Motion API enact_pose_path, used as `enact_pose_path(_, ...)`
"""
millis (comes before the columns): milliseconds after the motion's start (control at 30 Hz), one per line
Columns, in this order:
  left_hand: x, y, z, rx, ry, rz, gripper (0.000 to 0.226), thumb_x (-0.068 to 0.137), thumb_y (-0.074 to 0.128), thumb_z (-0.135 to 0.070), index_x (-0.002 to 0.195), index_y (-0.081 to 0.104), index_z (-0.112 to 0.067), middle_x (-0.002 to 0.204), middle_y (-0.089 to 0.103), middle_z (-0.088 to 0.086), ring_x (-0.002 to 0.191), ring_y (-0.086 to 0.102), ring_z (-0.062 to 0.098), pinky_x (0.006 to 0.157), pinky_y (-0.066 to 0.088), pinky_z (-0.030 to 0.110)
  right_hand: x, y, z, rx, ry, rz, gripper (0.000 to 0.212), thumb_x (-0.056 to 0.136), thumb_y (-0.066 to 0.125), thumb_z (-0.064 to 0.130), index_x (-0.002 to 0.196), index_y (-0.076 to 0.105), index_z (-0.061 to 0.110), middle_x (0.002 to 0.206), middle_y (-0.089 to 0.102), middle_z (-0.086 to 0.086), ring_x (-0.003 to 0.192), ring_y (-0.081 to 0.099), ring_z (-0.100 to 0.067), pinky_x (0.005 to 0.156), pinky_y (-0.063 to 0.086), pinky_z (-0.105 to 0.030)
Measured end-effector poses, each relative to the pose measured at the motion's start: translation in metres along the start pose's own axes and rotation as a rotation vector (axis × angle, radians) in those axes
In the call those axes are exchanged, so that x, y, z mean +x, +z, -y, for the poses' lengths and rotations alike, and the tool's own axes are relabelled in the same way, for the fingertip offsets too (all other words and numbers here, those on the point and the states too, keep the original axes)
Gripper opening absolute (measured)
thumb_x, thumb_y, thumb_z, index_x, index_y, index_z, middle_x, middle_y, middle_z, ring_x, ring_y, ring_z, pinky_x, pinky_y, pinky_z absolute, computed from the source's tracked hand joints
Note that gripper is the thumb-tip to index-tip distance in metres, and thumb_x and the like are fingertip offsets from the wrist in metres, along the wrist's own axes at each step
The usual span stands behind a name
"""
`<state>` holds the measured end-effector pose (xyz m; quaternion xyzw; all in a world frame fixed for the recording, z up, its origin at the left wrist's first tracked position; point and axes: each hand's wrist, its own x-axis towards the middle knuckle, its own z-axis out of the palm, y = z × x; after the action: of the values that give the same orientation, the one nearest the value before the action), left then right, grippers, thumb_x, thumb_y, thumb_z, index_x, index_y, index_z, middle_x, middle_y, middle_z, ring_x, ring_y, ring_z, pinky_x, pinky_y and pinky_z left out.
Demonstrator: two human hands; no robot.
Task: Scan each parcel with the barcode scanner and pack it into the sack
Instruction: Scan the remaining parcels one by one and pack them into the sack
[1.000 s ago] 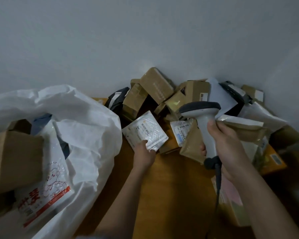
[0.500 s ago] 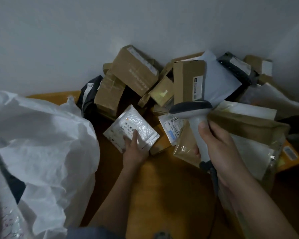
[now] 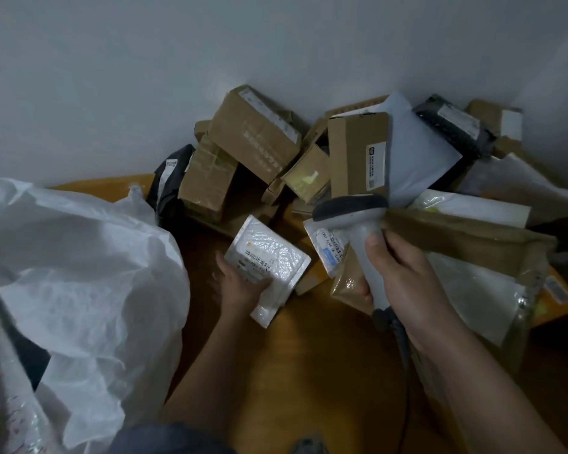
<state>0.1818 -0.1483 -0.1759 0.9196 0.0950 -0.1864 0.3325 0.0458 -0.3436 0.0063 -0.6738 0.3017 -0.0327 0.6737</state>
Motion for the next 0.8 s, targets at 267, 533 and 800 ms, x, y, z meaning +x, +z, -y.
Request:
enact_pose_path(267, -0.027, 0.019, 0.008, 0.28, 0.044, 0.256, 0.111, 0.063, 0.088, -0.045, 0.15, 0.024, -0.016, 0.148, 0.032, 0.015, 0.137, 0.031, 0.034, 0.112, 0.029, 0.044, -0.015, -0.015, 0.004, 0.002, -0.014, -0.081, 0.024, 0.101, 0.044, 0.041, 0.092, 0.063, 0.028, 0.057, 0.06, 0.007, 0.05, 0.057, -0.005, 0.045, 0.044, -0.015)
enact_pose_path(533, -0.08, 0.02, 0.032, 0.304, -0.072, 0.293, 0.061, 0.085, 0.073, -0.034, 0.131, 0.045, -0.004, 0.13, 0.052, 0.014, 0.123, 0.049, 0.029, 0.099, 0.044, 0.038, -0.052, -0.017, 0.019, 0.086, -0.024, -0.07, 0.024, 0.1, 0.046, 0.043, 0.091, 0.066, 0.031, 0.062, 0.061, 0.007, 0.051, 0.058, -0.006, 0.046, 0.046, -0.017)
enact_pose_path(800, -0.116, -0.024, 0.016, -0.182, -0.048, 0.171, 0.011, 0.088, 0.07, -0.013, 0.084, 0.06, -0.009, 0.088, 0.066, 0.01, 0.07, 0.061, 0.017, 0.054, 0.046, 0.025, -0.094, -0.02, 0.033, -0.045, -0.072, -0.049, 0.028, 0.102, 0.043, 0.041, 0.093, 0.063, 0.024, 0.064, 0.06, 0.001, 0.047, 0.056, -0.005, 0.046, 0.046, -0.02)
